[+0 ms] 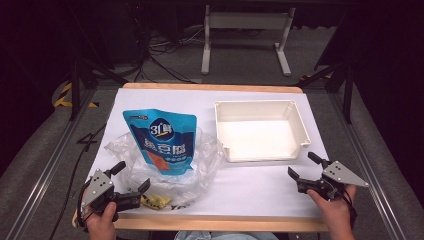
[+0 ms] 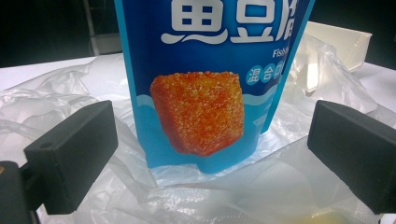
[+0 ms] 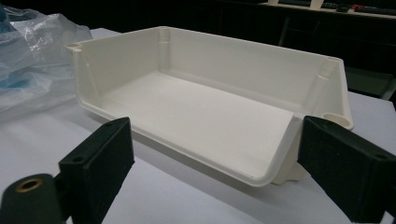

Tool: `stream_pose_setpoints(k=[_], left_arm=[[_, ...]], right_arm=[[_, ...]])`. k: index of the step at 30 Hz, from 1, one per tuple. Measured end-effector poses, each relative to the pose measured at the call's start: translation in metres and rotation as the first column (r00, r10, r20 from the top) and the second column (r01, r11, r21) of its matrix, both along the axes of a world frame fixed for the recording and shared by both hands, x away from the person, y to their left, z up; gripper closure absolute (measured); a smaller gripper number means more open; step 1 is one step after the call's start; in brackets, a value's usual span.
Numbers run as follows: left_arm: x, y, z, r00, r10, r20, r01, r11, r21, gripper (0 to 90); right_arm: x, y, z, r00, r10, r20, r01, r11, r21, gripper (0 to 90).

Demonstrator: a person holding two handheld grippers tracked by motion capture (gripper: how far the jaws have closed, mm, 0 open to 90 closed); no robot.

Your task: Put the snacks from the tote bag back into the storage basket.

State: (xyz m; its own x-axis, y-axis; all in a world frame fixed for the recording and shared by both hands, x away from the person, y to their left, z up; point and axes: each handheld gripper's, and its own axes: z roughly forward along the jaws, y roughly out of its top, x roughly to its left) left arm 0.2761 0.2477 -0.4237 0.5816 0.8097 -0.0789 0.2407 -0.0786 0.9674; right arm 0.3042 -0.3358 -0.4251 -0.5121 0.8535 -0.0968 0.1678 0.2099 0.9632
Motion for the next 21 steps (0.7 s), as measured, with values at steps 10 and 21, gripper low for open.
stream_pose_setpoints(k=[10, 21], left_arm=[[0.0005, 0.0004, 0.0000, 1.0000, -0.004, -0.006, 0.004, 0.9999, -0.010, 2.5], [0.0008, 0.0007, -0.0003, 1.0000, 0.000, -0.009, 0.000, 0.9999, -0.014, 2.5]], right_arm=[[-0.0003, -0.0004, 0.0006, 1.0000, -0.003, -0.005, 0.003, 1.0000, -0.002, 11.5], [-0.0013, 0.0022, 0.0017, 1.0000, 0.005, -0.006, -0.005, 1.0000, -0.009, 11.5]])
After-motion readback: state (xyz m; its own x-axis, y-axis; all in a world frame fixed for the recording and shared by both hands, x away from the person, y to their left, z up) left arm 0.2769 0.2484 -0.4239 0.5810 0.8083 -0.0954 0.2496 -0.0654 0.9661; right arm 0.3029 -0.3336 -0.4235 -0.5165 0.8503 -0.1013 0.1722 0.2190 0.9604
